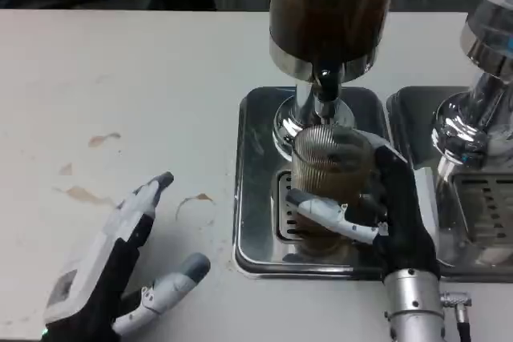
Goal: Grasp the cup under the faucet to collect the drink, then remove the cup.
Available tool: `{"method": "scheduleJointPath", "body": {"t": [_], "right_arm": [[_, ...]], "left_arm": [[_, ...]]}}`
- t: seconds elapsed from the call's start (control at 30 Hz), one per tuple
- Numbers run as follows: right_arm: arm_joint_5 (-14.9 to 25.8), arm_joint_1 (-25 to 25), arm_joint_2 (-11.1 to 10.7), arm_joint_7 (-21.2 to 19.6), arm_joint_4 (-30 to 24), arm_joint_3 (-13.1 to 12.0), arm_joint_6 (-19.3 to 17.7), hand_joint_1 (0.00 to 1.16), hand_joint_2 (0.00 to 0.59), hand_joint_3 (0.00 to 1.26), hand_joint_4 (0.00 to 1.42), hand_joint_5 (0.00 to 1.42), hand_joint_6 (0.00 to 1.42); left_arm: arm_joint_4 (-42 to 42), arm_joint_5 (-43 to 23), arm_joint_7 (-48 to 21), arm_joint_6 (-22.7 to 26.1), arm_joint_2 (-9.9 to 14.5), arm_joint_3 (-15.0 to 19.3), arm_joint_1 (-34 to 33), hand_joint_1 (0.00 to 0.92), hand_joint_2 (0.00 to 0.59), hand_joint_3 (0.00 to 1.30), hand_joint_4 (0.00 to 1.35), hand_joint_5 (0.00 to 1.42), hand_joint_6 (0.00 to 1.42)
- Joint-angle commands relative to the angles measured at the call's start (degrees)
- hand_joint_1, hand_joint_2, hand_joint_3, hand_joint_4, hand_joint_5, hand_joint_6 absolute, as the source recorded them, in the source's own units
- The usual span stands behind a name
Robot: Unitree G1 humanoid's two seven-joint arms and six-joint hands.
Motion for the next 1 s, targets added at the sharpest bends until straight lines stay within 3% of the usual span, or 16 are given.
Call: {"method": "scheduleJointPath", "body": {"t": [0.03, 0.3, 0.53, 0.63, 0.8, 1.0], "right_arm": [[0.4, 1.1, -0.5, 0.8, -3.5, 0.1, -3.2, 1.03, 0.204, 0.74, 0.82, 0.91, 1.24], [1.4, 4.4, -1.8, 4.1, -8.0, -0.2, -3.2, 1.03, 0.204, 0.76, 0.84, 0.93, 1.27], [1.8, 7.9, -1.4, 5.6, -12.0, -0.3, -2.6, 1.03, 0.204, 0.76, 0.85, 0.94, 1.29], [2.0, 9.6, -1.3, 6.4, -14.6, -0.4, -2.2, 1.03, 0.204, 0.76, 0.85, 0.94, 1.3], [2.3, 12.0, -2.2, 8.3, -18.2, -0.9, -1.6, 1.02, 0.204, 0.76, 0.85, 0.94, 1.3], [2.6, 15.0, -2.3, 10.2, -22.7, -0.4, -0.9, 1.01, 0.202, 0.77, 0.87, 0.97, 1.34]], "left_arm": [[-0.8, -0.5, -0.6, -0.4, 0.8, -0.5, -0.2, 0.0, 0.137, 0.0, 0.0, 0.0, 0.0], [-0.9, -0.7, -0.7, -0.4, 0.6, -0.7, 0.2, 0.0, 0.137, 0.0, 0.0, 0.0, 0.0], [-4.1, 0.2, -0.6, 0.3, 1.2, -0.5, 1.2, 0.0, 0.137, 0.0, 0.0, 0.0, 0.0], [-8.5, 1.9, -1.5, 2.9, 2.4, -0.1, 2.8, 0.0, 0.137, 0.0, 0.0, 0.0, 0.0], [-21.0, 7.2, -5.4, 11.2, 5.3, 0.9, 7.8, 0.0, 0.136, 0.0, 0.0, 0.0, 0.0], [-28.0, 8.3, -7.8, 15.5, 7.1, 2.0, 13.5, 0.0, 0.135, 0.0, 0.0, 0.0, 0.0]]}}
